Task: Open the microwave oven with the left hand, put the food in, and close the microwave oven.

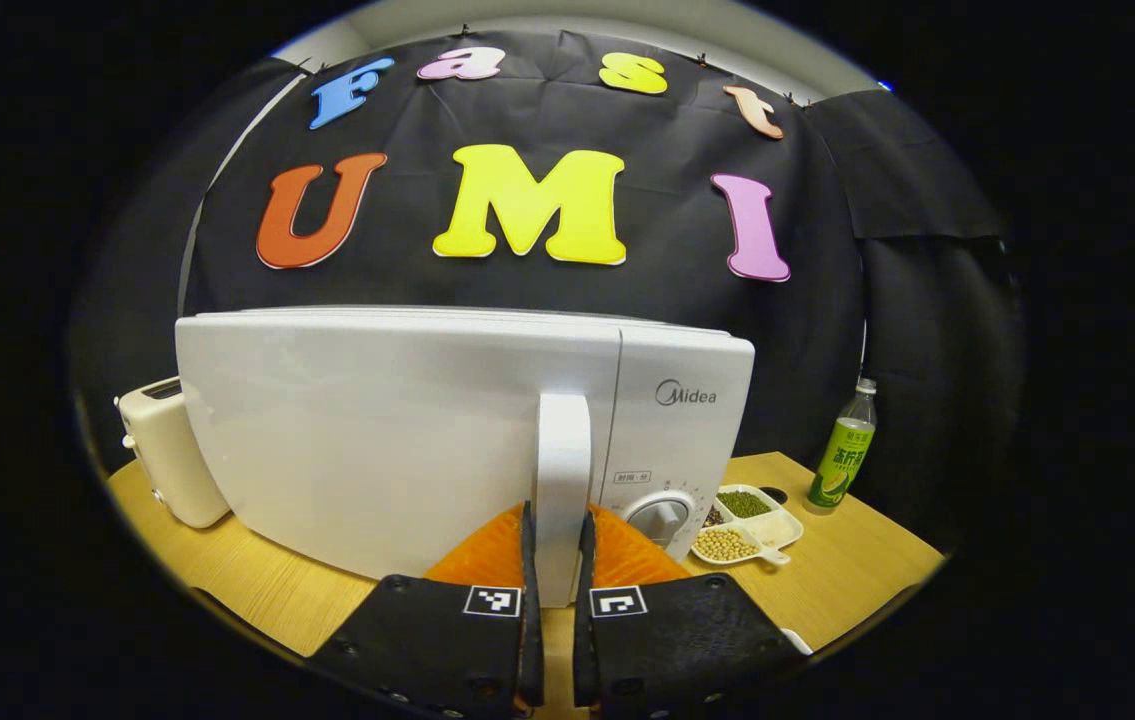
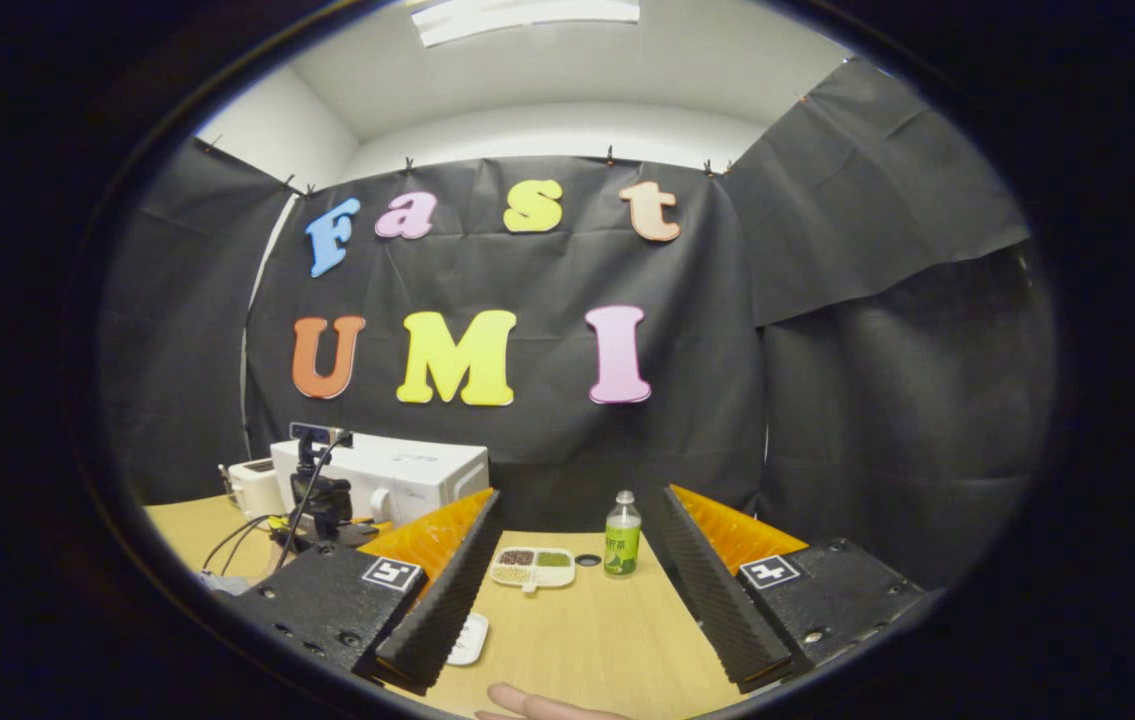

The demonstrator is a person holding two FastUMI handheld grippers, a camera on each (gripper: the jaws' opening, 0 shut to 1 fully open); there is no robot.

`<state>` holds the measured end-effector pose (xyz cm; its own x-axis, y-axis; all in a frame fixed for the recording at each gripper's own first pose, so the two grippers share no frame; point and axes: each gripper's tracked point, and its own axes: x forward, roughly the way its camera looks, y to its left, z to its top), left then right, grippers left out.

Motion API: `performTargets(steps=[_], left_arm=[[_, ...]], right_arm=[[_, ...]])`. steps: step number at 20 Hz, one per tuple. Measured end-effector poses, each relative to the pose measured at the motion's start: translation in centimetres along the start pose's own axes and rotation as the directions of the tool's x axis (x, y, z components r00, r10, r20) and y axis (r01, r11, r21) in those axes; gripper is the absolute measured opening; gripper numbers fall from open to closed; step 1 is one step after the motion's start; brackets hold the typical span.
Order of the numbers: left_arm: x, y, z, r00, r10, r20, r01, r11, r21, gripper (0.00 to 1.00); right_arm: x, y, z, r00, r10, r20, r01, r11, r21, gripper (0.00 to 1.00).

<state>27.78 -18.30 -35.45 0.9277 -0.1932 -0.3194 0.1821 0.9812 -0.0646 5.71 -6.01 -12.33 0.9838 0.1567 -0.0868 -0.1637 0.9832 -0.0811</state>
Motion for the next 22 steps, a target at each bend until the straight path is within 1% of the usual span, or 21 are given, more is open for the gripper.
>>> performTargets(steps=[1, 3, 4, 5, 6, 7, 8, 9, 10, 11, 12, 13, 14, 16, 17, 18, 20, 22], left_arm=[[0.3, 0.1, 0.0, 1.0, 0.012, -0.01, -0.012, 1.0, 0.002, 0.11], [0.4, 0.2, -0.1, 1.0, 0.028, -0.011, -0.028, 1.0, 0.013, 0.11], [0.2, 0.2, 0.0, 1.0, 0.024, -0.017, -0.024, 1.0, 0.004, 0.11], [-0.3, 0.2, -0.3, 0.999, 0.023, -0.027, -0.024, 0.999, -0.025, 0.11], [-1.2, -0.2, 0.0, 1.0, 0.018, -0.009, -0.018, 0.999, -0.034, 0.11], [-2.2, 0.1, -0.1, 0.999, 0.028, 0.016, -0.028, 1.0, -0.01, 0.05], [-2.5, 0.3, -0.4, 0.999, 0.01, 0.032, -0.011, 0.999, 0.041, 0.0], [-3.1, 0.3, -0.5, 0.999, -0.026, 0.03, 0.024, 0.998, 0.057, 0.0], [-3.9, 0.2, -0.7, 0.998, -0.057, 0.025, 0.056, 0.998, 0.026, 0.0], [-4.9, 0.3, -1.0, 0.997, -0.076, 0.01, 0.077, 0.997, -0.007, 0.0], [-6.0, 0.5, -1.0, 0.996, -0.084, 0.017, 0.084, 0.996, -0.004, 0.02], [-7.1, 0.9, -1.3, 0.996, -0.086, 0.014, 0.086, 0.996, 0.015, 0.02], [-8.3, 1.4, -1.2, 0.996, -0.082, 0.031, 0.081, 0.996, 0.045, 0.12], [-10.6, 2.3, -1.7, 0.997, -0.07, 0.021, 0.069, 0.996, 0.049, 0.12], [-11.8, 2.8, -2.1, 0.997, -0.073, 0.009, 0.073, 0.997, 0.035, 0.12], [-13.0, 3.4, -2.2, 0.997, -0.077, 0.006, 0.077, 0.997, 0.023, 0.13], [-15.4, 4.8, -2.5, 0.997, -0.082, 0.004, 0.082, 0.996, 0.027, 0.12], [-17.7, 6.7, -2.9, 0.998, -0.069, 0.003, 0.069, 0.997, 0.038, 0.12]], right_arm=[[0.1, -0.1, -0.3, 1.0, -0.003, -0.008, 0.003, 1.0, -0.006, 1.0], [0.1, 0.1, -0.5, 1.0, 0.005, -0.009, -0.005, 1.0, -0.001, 1.0], [0.2, 0.1, -0.6, 1.0, 0.006, -0.009, -0.006, 1.0, 0.008, 0.92], [0.1, 0.1, -0.6, 1.0, 0.007, -0.009, -0.007, 1.0, 0.012, 0.92], [0.0, 0.1, -0.7, 1.0, 0.011, -0.006, -0.011, 1.0, 0.016, 0.92], [-0.2, 0.1, -0.7, 1.0, 0.014, 0.0, -0.014, 1.0, 0.019, 0.92], [-0.4, 0.0, -0.8, 1.0, 0.014, 0.006, -0.015, 1.0, 0.02, 1.0], [-0.4, -0.2, -0.9, 1.0, 0.01, 0.006, -0.01, 1.0, 0.017, 1.0], [-0.4, -0.3, -1.2, 1.0, 0.006, 0.003, -0.006, 1.0, 0.012, 0.92], [-0.4, -0.2, -1.3, 1.0, 0.005, 0.001, -0.005, 1.0, 0.011, 1.0], [-0.4, 0.0, -1.5, 1.0, 0.004, -0.005, -0.004, 1.0, 0.014, 0.92], [-0.4, 0.2, -1.8, 1.0, 0.005, -0.015, -0.005, 1.0, 0.023, 1.0], [-0.6, 0.7, -2.0, 1.0, 0.013, -0.023, -0.012, 0.999, 0.033, 1.0], [-1.2, 1.8, -2.4, 0.999, 0.032, -0.031, -0.031, 0.999, 0.044, 1.0], [-1.6, 2.2, -2.6, 0.999, 0.039, -0.036, -0.037, 0.998, 0.045, 0.92], [-1.8, 2.6, -3.0, 0.998, 0.044, -0.04, -0.042, 0.998, 0.044, 1.0], [-2.4, 3.7, -3.5, 0.997, 0.056, -0.053, -0.054, 0.998, 0.039, 1.0], [-2.7, 5.0, -4.1, 0.995, 0.069, -0.071, -0.066, 0.997, 0.037, 1.0]])
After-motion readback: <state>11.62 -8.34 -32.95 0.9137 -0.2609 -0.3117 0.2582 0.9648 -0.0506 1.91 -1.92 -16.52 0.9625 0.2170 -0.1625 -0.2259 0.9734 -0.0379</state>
